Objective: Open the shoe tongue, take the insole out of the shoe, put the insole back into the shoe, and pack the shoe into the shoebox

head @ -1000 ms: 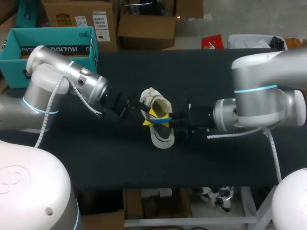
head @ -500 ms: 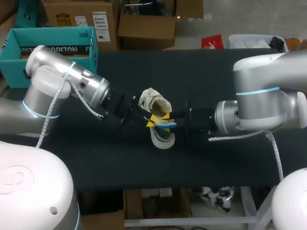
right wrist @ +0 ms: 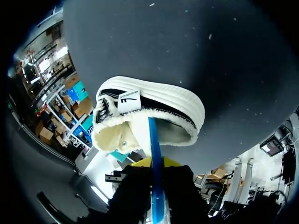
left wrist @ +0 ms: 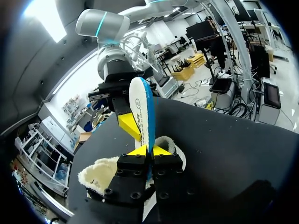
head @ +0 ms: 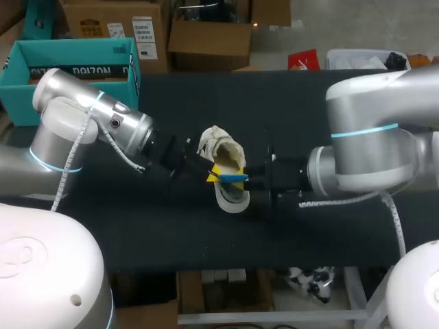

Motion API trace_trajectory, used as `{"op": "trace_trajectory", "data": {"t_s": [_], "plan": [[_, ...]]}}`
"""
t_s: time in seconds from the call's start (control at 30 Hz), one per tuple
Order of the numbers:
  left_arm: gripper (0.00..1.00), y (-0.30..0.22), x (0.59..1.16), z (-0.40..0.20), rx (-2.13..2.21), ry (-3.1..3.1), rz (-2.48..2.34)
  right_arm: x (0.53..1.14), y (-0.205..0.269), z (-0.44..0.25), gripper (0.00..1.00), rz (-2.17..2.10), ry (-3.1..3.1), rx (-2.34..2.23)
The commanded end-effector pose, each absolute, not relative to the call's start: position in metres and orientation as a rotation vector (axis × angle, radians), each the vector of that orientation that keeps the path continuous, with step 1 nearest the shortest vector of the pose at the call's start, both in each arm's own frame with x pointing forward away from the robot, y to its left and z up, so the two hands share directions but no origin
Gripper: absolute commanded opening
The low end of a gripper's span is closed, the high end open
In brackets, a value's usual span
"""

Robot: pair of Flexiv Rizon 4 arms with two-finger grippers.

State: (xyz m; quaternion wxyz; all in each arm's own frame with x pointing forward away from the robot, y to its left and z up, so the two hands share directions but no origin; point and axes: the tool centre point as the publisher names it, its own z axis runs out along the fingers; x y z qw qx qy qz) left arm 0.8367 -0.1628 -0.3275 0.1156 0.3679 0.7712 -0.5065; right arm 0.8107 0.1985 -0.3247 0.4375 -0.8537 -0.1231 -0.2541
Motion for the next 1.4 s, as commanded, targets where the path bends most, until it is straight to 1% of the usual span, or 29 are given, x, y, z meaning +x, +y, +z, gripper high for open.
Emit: {"op": "trace_trajectory", "data": {"t_s": [0.03, 0.6, 0.73, 0.77, 0.8, 0.9, 1.0, 1.03, 1.07, 1.1, 1.13, 1.17, 1.27, 1.3, 1.33, 1.37, 1.4], "plan": [[0.0, -0.164, 0.84, -0.332, 1.072, 2.26, -1.488, 0.816, 0.198, -0.328, 0.0, -0.63, -0.306, -2.114], [0.0, -0.165, 0.879, -0.35, 0.937, 2.35, -1.514, 0.853, 0.205, -0.355, 0.0, -0.618, -0.337, -2.143], [0.0, -0.163, 0.875, -0.35, 0.934, 2.352, -1.52, 0.855, 0.205, -0.356, 0.0, -0.612, -0.33, -2.147], [0.06, -0.163, 0.872, -0.348, 0.945, 2.346, -1.52, 0.854, 0.204, -0.355, 0.0, -0.614, -0.329, -2.147], [0.09, -0.162, 0.869, -0.347, 0.956, 2.34, -1.521, 0.853, 0.204, -0.355, 0.0, -0.615, -0.328, -2.148], [0.15, -0.162, 0.859, -0.342, 0.993, 2.322, -1.513, 0.851, 0.203, -0.354, 0.0, -0.617, -0.323, -2.152], [0.24, -0.166, 0.851, -0.337, 1.029, 2.309, -1.495, 0.849, 0.202, -0.353, 0.0, -0.621, -0.319, -2.153], [0.25, -0.166, 0.849, -0.337, 1.036, 2.305, -1.49, 0.849, 0.202, -0.353, 0.0, -0.621, -0.319, -2.153], [0.24, -0.168, 0.847, -0.334, 1.045, 2.289, -1.49, 0.849, 0.202, -0.353, 0.0, -0.623, -0.318, -2.153], [0.19, -0.169, 0.845, -0.333, 1.051, 2.284, -1.494, 0.849, 0.202, -0.353, 0.0, -0.623, -0.317, -2.154], [0.12, -0.17, 0.844, -0.331, 1.058, 2.275, -1.489, 0.848, 0.202, -0.353, 0.0, -0.622, -0.316, -2.155], [0.0, -0.171, 0.843, -0.331, 1.061, 2.27, -1.489, 0.848, 0.202, -0.353, 0.0, -0.621, -0.315, -2.155], [0.0, -0.173, 0.842, -0.33, 1.064, 2.266, -1.481, 0.844, 0.201, -0.353, 0.0, -0.624, -0.312, -2.157], [0.0, -0.173, 0.842, -0.33, 1.065, 2.267, -1.48, 0.842, 0.199, -0.352, 0.04, -0.629, -0.31, -2.156], [0.0, -0.173, 0.842, -0.33, 1.065, 2.267, -1.48, 0.839, 0.199, -0.351, 0.44, -0.638, -0.309, -2.154], [0.0, -0.173, 0.841, -0.33, 1.064, 2.268, -1.479, 0.836, 0.198, -0.349, 0.8, -0.647, -0.307, -2.153], [0.0, -0.173, 0.841, -0.331, 1.064, 2.27, -1.477, 0.832, 0.198, -0.347, 0.94, -0.655, -0.307, -2.154]]}}
